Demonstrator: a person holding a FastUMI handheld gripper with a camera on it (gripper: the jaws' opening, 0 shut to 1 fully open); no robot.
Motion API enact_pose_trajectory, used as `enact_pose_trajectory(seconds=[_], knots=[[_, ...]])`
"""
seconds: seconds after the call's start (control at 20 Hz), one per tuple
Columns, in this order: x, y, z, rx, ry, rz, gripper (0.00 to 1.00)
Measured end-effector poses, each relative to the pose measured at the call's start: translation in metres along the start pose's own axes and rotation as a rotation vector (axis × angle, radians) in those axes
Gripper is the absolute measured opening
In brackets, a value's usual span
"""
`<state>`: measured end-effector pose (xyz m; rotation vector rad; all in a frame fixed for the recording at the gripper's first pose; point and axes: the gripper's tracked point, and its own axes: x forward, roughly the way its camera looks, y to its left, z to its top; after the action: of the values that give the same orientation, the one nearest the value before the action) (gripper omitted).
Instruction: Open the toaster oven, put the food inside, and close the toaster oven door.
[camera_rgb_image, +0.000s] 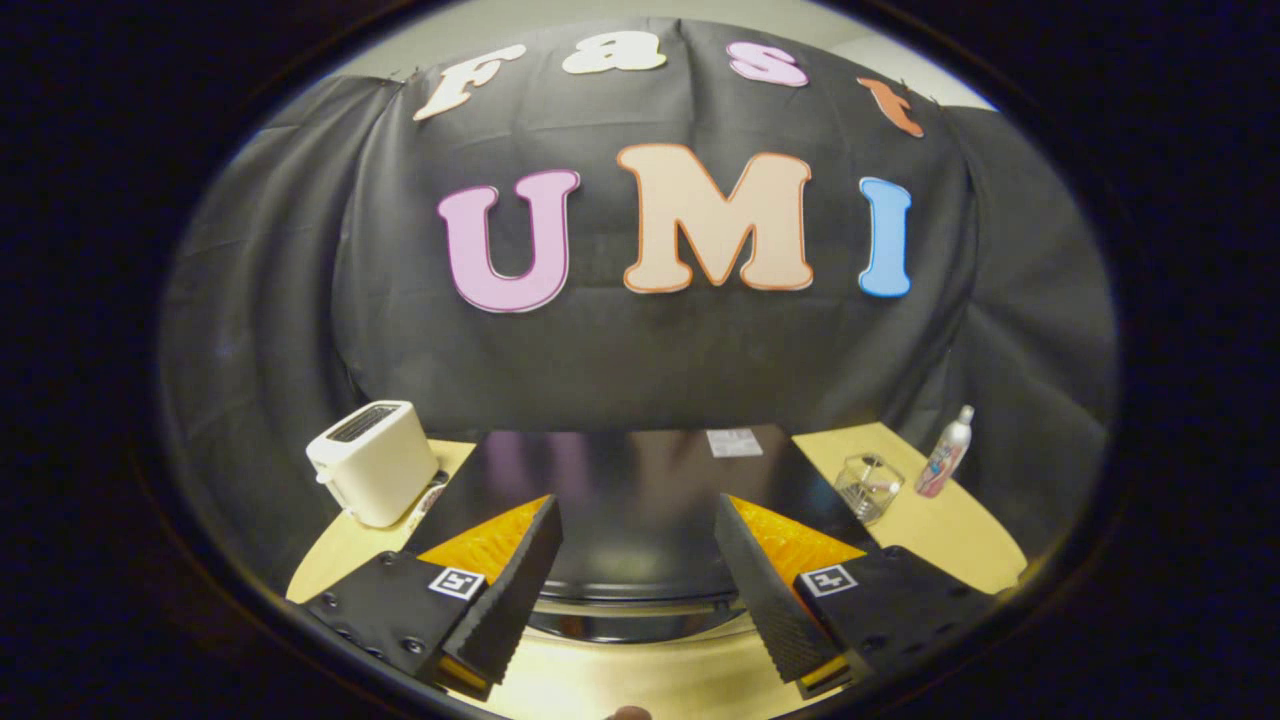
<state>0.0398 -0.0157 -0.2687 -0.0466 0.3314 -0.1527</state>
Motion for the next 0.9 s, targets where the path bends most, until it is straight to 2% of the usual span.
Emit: enact_pose_trajectory(seconds=[0.2, 0.3, 0.9], knots=[[0.007, 0.004, -0.035, 0.001, 0.061, -0.002, 0.98], [0.006, 0.004, -0.036, 0.011, 0.045, -0.001, 0.99], [-0.047, -0.001, -0.062, 0.007, 0.067, 0.009, 1.0]])
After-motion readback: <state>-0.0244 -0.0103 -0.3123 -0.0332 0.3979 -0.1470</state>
